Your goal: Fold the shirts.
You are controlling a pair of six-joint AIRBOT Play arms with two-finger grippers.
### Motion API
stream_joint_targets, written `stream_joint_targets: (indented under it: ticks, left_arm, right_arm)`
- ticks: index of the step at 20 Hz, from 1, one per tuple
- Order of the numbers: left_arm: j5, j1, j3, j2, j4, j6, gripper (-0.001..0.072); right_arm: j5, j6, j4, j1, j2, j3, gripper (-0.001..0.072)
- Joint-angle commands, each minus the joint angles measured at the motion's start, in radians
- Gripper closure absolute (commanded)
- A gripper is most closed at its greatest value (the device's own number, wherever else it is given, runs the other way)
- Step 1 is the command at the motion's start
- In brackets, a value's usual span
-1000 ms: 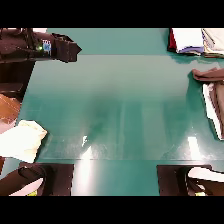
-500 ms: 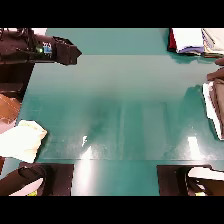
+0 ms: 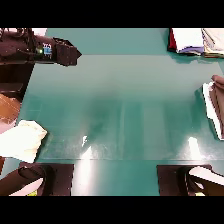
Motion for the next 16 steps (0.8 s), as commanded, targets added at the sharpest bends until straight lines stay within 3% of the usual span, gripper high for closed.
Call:
stream_joint_targets:
  ticks: [1,2,3,6,7,11,16]
  left_arm:
    - [-0.001,0.000,0.000,0.000,0.000,0.002,0.0678]
    - [-0.001,0.000,0.000,0.000,0.000,0.002,0.0679]
    - [-0.001,0.000,0.000,0.000,0.000,0.002,0.0679]
    - [-0.002,0.000,0.000,0.000,0.000,0.002,0.0679]
    - [-0.002,0.000,0.000,0.000,0.000,0.002,0.0679]
    - [0.000,0.000,0.000,0.000,0.000,0.002,0.0679]
    - [0.018,0.000,0.000,0.000,0.001,0.002,0.0679]
  right_arm:
    - [0.027,0.001,-0.061,-0.095,0.089,-0.219,0.0691]
    - [0.026,0.001,-0.061,-0.119,0.108,-0.274,0.0670]
    - [0.026,0.001,-0.061,-0.140,0.121,-0.316,0.0568]
    - [0.028,0.002,-0.060,-0.206,0.142,-0.400,0.0131]
    - [0.042,0.004,-0.057,-0.224,0.141,-0.404,0.0064]
    - [0.045,0.005,0.012,-0.187,0.141,-0.344,0.0063]
    - [0.047,0.005,0.267,0.135,0.141,-0.221,0.0064]
